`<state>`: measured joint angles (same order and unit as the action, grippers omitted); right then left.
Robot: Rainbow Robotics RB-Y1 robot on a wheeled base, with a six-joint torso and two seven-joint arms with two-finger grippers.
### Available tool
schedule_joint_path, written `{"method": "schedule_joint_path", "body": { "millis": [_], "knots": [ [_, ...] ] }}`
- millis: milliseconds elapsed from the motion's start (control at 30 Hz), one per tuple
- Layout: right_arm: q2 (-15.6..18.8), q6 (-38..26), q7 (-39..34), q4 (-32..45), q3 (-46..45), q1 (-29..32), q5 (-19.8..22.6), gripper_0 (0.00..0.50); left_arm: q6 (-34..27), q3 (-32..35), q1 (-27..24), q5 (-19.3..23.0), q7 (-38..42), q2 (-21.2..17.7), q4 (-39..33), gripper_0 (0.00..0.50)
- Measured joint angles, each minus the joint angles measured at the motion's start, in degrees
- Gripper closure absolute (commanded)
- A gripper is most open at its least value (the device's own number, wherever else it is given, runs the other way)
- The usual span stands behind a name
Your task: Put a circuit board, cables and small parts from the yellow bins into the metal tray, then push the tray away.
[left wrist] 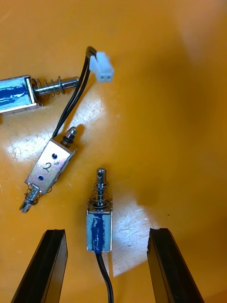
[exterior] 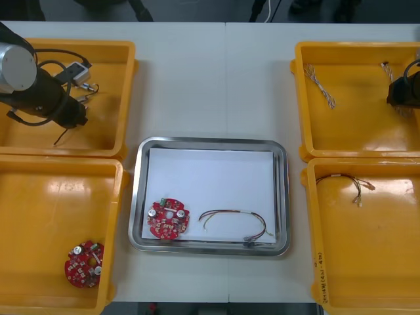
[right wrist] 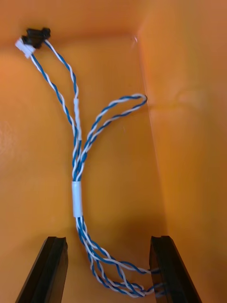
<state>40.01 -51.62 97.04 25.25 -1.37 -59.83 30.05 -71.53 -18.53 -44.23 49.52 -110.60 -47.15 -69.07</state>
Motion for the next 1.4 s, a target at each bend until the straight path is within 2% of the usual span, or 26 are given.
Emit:
{"method": "schedule_joint_path", "body": {
  "millis": [200, 233, 267, 300, 367, 767, 800, 833, 933, 1233, 1400],
  "knots": [
    [0.00, 0.43, 0.00, 0.00, 0.00, 0.77, 0.76, 0.000, 0.86, 0.00, -0.01, -0.13, 0.00, 0.20, 1.26, 0.000],
    [0.00, 0.47, 0.00, 0.00, 0.00, 0.81, 0.87, 0.032, 1.10, 0.00, -0.01, -0.17, 0.00, 0.29, 1.51, 0.000],
    [0.00, 0.47, 0.00, 0.00, 0.00, 0.82, 1.00, 0.142, 1.39, 0.00, -0.01, -0.23, 0.00, 0.42, 1.79, 0.000],
    [0.00, 0.47, 0.00, 0.00, 0.00, 0.82, 1.12, 0.318, 1.68, 0.00, -0.01, -0.30, 0.00, 0.58, 2.06, 0.000],
    [0.00, 0.47, 0.00, 0.01, 0.00, 0.82, 1.50, 0.494, 2.28, 0.00, -0.01, -0.39, 0.00, 0.90, 2.63, 0.000],
    [0.00, 0.18, 0.00, 0.27, 0.00, 0.94, 2.71, 0.500, 4.64, -1.23, -0.02, -0.53, 0.00, 1.48, 3.62, 0.000],
    [0.00, -0.30, 0.00, 0.62, 0.00, 0.94, 2.71, 0.500, 4.64, -1.37, -0.02, -0.53, 0.00, 1.49, 3.73, 0.013],
    [0.01, -1.38, 0.00, 1.28, 0.00, 0.94, 2.70, 0.500, 4.64, -1.42, -0.02, -0.53, 0.00, 1.49, 3.79, 0.063],
    [0.03, -6.54, 0.00, 4.89, 0.00, 1.04, 2.69, 0.500, 4.65, -1.42, -0.03, -0.53, 0.00, 1.49, 3.84, 0.493],
    [0.07, -21.38, -0.01, 16.02, 0.00, 1.26, 2.70, 0.500, 4.70, -1.42, -0.06, -0.53, 0.00, 1.49, 4.01, 0.500],
    [0.06, -26.22, -0.01, 19.29, 0.00, 1.29, 3.06, 0.500, 4.70, -1.42, -0.09, -0.53, 0.00, 1.49, 4.04, 0.500]
  ]
}}
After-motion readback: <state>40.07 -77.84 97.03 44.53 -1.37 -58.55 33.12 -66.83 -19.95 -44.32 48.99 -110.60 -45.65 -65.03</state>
